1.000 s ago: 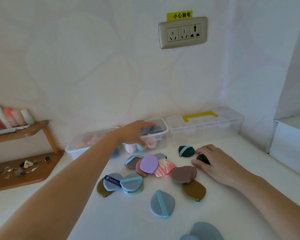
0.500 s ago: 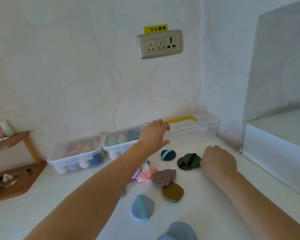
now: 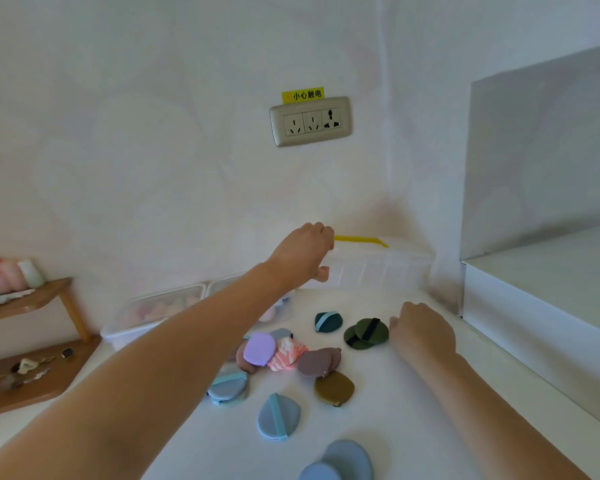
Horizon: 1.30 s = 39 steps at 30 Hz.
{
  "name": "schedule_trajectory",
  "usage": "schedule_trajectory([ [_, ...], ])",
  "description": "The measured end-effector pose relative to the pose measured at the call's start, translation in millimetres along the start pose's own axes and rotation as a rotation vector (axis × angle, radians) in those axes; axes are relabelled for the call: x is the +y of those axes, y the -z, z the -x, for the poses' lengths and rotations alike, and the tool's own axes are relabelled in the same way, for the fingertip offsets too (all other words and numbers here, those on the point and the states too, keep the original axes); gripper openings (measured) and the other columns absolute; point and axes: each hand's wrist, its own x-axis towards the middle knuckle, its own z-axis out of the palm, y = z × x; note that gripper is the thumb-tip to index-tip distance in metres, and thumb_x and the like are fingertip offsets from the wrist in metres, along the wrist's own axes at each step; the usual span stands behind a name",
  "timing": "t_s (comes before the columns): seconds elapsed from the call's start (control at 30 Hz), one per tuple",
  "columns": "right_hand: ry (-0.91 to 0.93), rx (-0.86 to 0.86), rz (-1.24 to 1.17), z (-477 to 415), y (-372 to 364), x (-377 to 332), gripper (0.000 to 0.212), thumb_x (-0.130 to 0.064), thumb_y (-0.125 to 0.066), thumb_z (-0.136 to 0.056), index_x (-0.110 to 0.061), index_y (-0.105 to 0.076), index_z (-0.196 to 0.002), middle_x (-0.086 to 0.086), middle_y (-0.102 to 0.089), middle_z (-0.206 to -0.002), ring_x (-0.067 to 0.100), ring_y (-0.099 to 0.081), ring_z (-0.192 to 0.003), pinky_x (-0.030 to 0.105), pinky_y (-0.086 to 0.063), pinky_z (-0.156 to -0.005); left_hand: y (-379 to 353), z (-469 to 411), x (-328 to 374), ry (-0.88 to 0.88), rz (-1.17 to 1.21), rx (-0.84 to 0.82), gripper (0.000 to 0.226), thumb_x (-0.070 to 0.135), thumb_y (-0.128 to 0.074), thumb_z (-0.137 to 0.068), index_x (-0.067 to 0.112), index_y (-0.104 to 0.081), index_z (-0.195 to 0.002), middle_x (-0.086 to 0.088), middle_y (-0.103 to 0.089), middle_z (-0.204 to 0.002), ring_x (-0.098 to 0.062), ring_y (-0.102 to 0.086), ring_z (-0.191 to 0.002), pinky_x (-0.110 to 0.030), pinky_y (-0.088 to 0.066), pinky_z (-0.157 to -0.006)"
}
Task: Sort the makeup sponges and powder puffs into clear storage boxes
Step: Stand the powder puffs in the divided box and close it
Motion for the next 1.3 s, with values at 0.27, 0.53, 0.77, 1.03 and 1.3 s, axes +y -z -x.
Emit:
schedule_trajectory([
  [0.27,0.062,0.184,-0.729,36.4,29.4,0.6,0.042,-0.028,-0.039,-0.101,-0.009,-0.042,-0.138,0.009,-0.048,-0.140,0.027,-0.048,-0.127,0.036,-0.037,-0.101,85.7,66.8,-0.4,0.046,0.100,0.159,0.040,0.021,-0.070,-0.078,0.008,-0.052,-0.112,-0.007,-0.054,-0.108,-0.020,-0.049,-0.095,-0.026,-0.040,-0.075],
  [0.53,0.072,-0.070,-1.761,114.7,57.1,-28.9,0.056,-0.064,-0.042,-0.083,-0.026,-0.046,-0.124,0.006,-0.057,-0.118,0.029,-0.065,-0.098,0.041,-0.052,-0.083,116.4,208.7,-2.8,0.165,0.204,0.269,0.035,0.018,-0.073,-0.071,0.008,-0.056,-0.100,0.004,-0.045,-0.089,-0.011,-0.038,-0.078,-0.011,-0.033,-0.062],
  [0.77,0.370,-0.287,-1.536,177.9,72.1,-82.4,0.083,-0.081,-0.059,-0.061,-0.022,-0.060,-0.119,0.002,-0.068,-0.113,0.018,-0.065,-0.106,0.038,-0.057,-0.076,117.2,340.2,-14.8,0.308,0.272,0.339,0.037,0.015,-0.079,-0.063,0.019,-0.049,-0.083,0.020,-0.039,-0.076,0.014,-0.041,-0.081,-0.004,-0.035,-0.068],
  [1.03,0.670,-0.385,-0.849,244.7,24.0,-125.9,0.081,-0.070,-0.078,-0.050,-0.037,-0.048,-0.118,-0.018,-0.064,-0.110,-0.003,-0.059,-0.102,0.018,-0.045,-0.084,112.2,448.7,-30.6,0.464,0.308,0.146,0.043,0.020,-0.077,-0.064,0.036,-0.038,-0.075,0.015,-0.046,-0.081,0.005,-0.042,-0.082,-0.008,-0.036,-0.065],
  [1.3,0.861,-0.151,-0.330,257.0,2.3,-134.8,0.104,-0.051,-0.082,-0.060,-0.020,-0.030,-0.144,0.000,-0.034,-0.146,0.017,-0.031,-0.136,0.029,-0.031,-0.106,71.1,482.5,-40.5,0.362,0.231,0.104,0.034,0.039,-0.060,-0.061,0.034,-0.038,-0.087,0.024,-0.029,-0.081,0.001,-0.032,-0.076,-0.016,-0.034,-0.064],
])
